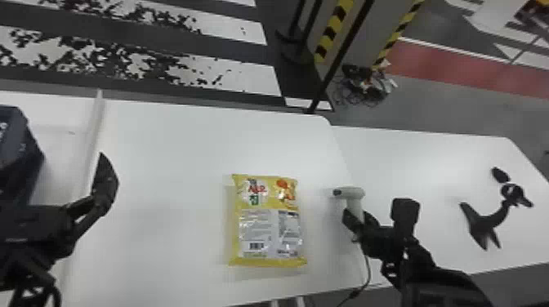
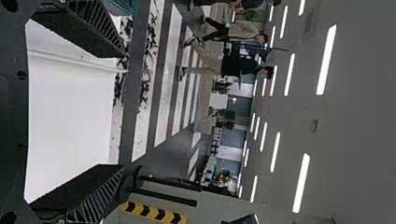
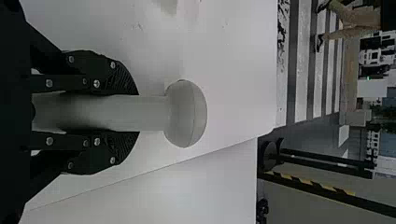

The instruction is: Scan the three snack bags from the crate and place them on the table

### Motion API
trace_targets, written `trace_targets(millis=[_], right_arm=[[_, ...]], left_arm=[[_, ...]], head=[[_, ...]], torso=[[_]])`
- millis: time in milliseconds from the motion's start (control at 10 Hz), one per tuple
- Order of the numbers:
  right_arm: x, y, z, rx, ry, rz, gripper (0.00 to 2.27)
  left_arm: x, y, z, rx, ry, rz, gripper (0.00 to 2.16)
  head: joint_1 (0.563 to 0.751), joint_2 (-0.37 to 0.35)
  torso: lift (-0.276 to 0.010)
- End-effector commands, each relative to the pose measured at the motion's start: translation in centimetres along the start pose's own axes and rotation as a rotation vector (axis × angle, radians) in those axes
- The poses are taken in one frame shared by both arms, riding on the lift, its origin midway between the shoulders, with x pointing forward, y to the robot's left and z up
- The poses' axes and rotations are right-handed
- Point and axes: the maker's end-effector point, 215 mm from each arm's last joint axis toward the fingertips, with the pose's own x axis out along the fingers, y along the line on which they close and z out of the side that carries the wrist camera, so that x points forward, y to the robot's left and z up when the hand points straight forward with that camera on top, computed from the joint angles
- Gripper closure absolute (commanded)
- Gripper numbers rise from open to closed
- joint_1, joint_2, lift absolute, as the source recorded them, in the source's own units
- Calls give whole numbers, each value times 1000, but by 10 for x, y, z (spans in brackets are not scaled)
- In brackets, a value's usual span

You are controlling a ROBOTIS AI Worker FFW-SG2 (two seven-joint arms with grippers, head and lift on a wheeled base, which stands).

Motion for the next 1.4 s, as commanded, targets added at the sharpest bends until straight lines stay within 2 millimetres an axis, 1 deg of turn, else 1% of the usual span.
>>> trace_targets(millis=[0,100,200,300,400,500,600,700,800,1000,1100,1300], right_arm=[[-12,1,0,8,-15,-33,2240],[-25,3,0,35,-26,-57,2240],[-41,13,2,56,-40,-69,2240],[-61,25,10,76,-69,-73,2243],[-78,51,19,93,-81,-40,2240],[-93,85,37,77,-122,11,2243],[-108,111,53,73,-170,58,2243],[-119,128,53,91,-171,86,2243],[-125,143,43,113,-139,115,2243],[-136,172,10,158,-13,184,2243],[-145,189,1,172,12,216,2243],[-156,218,-20,184,70,269,2243]], left_arm=[[-2,-1,2,-1,-3,-2,19],[-3,-1,3,0,-4,-3,19],[-2,-1,3,0,-5,-4,19],[0,-2,4,-1,-7,-5,19],[-1,0,3,-2,-4,-2,19],[-3,3,3,-2,-6,10,19],[-5,6,3,-3,-7,21,16],[-5,6,4,-4,-7,21,16],[-5,8,4,-1,-9,24,19],[-4,17,4,-2,-10,40,19],[-3,21,4,-4,-11,46,19],[2,15,4,-10,-12,36,16]], head=[[695,-350],[695,-350],[695,-350],[695,-350],[695,-350],[695,-350],[695,-350],[695,-307],[695,-274],[695,-232],[695,-204],[695,-148]], torso=[[-62],[-62],[-62],[-62],[-62],[-62],[-62],[-62],[-62],[-62],[-62],[-62]])
